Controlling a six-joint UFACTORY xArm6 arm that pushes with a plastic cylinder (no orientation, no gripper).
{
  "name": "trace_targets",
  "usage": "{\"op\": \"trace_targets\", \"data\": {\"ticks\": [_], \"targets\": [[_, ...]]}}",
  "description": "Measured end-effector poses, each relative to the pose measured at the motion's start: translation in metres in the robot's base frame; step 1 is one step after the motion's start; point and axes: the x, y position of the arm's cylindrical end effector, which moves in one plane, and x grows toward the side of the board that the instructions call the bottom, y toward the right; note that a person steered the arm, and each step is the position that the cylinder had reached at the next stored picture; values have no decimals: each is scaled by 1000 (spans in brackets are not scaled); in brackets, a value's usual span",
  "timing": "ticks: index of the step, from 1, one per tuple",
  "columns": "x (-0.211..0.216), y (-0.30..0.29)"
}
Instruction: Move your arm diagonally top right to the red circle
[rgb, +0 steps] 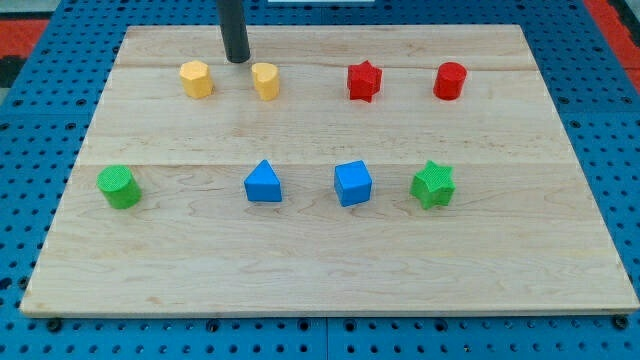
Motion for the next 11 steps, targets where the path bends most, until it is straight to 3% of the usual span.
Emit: {"op": "trace_targets", "data": {"ticks": [6,8,9,10,11], "targets": [[-1,9],[-20,124],[-38,125],[-40,173],[-28,259]]}}
